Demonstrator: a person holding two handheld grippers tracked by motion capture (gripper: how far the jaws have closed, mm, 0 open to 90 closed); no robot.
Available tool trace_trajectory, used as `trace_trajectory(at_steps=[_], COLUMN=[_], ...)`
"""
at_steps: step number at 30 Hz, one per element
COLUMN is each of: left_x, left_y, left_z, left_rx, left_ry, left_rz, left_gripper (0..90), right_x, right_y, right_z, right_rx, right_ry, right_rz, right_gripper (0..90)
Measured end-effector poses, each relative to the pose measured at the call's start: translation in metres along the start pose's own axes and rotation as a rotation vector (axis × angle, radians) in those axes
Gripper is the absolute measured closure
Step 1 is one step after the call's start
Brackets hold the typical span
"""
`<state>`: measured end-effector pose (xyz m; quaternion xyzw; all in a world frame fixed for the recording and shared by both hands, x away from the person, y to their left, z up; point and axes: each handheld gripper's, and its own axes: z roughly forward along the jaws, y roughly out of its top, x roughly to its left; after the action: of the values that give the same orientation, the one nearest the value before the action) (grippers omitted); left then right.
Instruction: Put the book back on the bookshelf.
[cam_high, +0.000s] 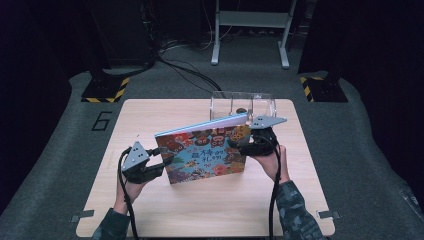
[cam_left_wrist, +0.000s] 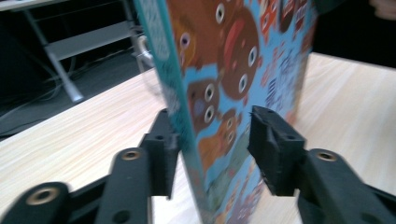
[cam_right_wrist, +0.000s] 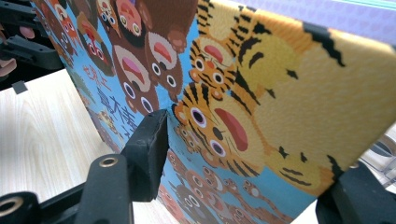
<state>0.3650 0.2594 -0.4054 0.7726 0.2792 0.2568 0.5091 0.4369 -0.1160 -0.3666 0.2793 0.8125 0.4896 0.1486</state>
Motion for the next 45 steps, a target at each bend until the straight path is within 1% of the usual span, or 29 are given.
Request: trace_trajectory(at_steps=[1,2,4,5,6,7,8,9,11,13,15,17,19,21,23,25,26,27,28,29,32,35,38,39,41,42,43,44,45], left_x=[0.0,0.001,0.001,0.001,0.001,0.0,0.001,0.001,0.001,0.001,0.003,0.003,0.005,0.005,0.005,0.005,0.003,0.003,0.002,0.001,-0.001,-0.003,-0.002,-0.002,0.0,0.002,0.002,0.003,0.005], left_y=[0.001,0.003,0.007,0.007,0.009,0.011,0.013,0.014,0.014,0.011,0.012,0.011,0.012,0.012,0.012,0.013,0.014,0.014,0.014,0.014,0.015,0.016,0.016,0.017,0.018,0.019,0.019,0.02,0.022], left_z=[0.001,0.002,0.005,0.005,0.006,0.007,0.007,0.007,0.007,0.006,0.005,0.005,0.004,0.004,0.004,0.005,0.004,0.004,0.004,0.004,0.003,0.002,0.001,0.001,0.002,0.001,0.002,0.002,0.002], left_rx=[-0.017,-0.023,-0.049,-0.049,-0.046,-0.042,-0.023,-0.01,-0.009,-0.033,-0.027,-0.029,-0.024,-0.025,-0.029,-0.032,-0.02,-0.02,-0.022,-0.017,-0.009,-0.002,-0.002,0.005,0.011,0.016,0.022,0.022,0.028], left_ry=[-0.011,-0.019,-0.036,-0.036,-0.032,-0.027,-0.023,-0.017,-0.024,-0.036,-0.044,-0.051,-0.056,-0.061,-0.069,-0.079,-0.085,-0.085,-0.078,-0.079,-0.084,-0.086,-0.107,-0.111,-0.13,-0.139,-0.147,-0.158,-0.161], left_rz=[-0.003,0.009,-0.011,-0.011,0.002,-0.002,0.019,0.031,0.04,0.05,0.06,0.06,0.055,0.055,0.055,0.063,0.072,0.072,0.069,0.079,0.093,0.083,0.063,0.07,0.057,0.07,0.058,0.034,0.033], left_gripper=[52.4,52.1,52.2,52.2,52.2,53.4,56.2,56.2,56.8,58.6,59.6,61.0,61.9,63.9,64.7,66.3,67.8,68.1,68.1,68.8,69.7,70.4,71.3,71.3,71.4,71.3,71.3,70.7,70.5], right_x=[0.0,0.0,-0.001,-0.001,-0.002,-0.002,-0.002,-0.002,-0.001,-0.002,-0.001,-0.001,-0.003,-0.009,-0.01,-0.011,-0.012,-0.012,-0.013,-0.015,-0.016,-0.016,-0.015,-0.015,-0.015,-0.015,-0.015,-0.014,-0.015], right_y=[0.0,0.0,-0.001,-0.001,-0.001,-0.001,-0.001,-0.001,-0.001,-0.001,-0.002,-0.003,-0.004,-0.006,-0.006,-0.005,-0.004,-0.004,-0.004,-0.004,-0.003,0.0,0.002,0.002,0.001,0.001,0.001,0.001,0.001], right_z=[0.0,0.0,0.0,0.0,0.0,0.0,0.0,0.0,-0.001,-0.001,-0.002,-0.006,-0.008,-0.016,-0.016,-0.014,-0.011,-0.011,-0.008,-0.004,0.002,0.007,0.008,0.008,0.007,0.007,0.007,0.007,0.007], right_rx=[0.0,0.002,0.001,0.001,0.002,0.001,0.002,0.002,0.004,0.008,0.009,0.016,0.014,0.002,0.0,0.009,-0.005,-0.005,-0.004,-0.021,-0.013,-0.022,-0.027,-0.027,-0.029,-0.03,-0.03,-0.031,-0.032], right_ry=[0.0,0.003,0.013,0.013,0.015,0.016,0.016,0.016,0.015,0.015,0.019,-0.006,-0.01,-0.039,-0.039,-0.06,-0.078,-0.078,-0.097,-0.082,-0.095,-0.091,-0.102,-0.102,-0.104,-0.105,-0.105,-0.107,-0.107], right_rz=[0.0,0.003,-0.001,-0.001,0.002,0.001,0.004,0.004,0.008,0.007,0.008,0.004,0.014,0.042,0.055,0.059,0.064,0.064,0.071,0.096,0.1,0.113,0.116,0.116,0.116,0.11,0.11,0.112,0.105], right_gripper=[41.5,41.3,41.2,41.2,41.2,41.1,41.0,41.0,40.8,40.1,39.2,34.3,34.2,32.5,30.7,29.7,28.0,28.0,26.1,26.1,23.7,23.7,24.1,24.1,24.3,24.7,24.7,24.9,25.0])
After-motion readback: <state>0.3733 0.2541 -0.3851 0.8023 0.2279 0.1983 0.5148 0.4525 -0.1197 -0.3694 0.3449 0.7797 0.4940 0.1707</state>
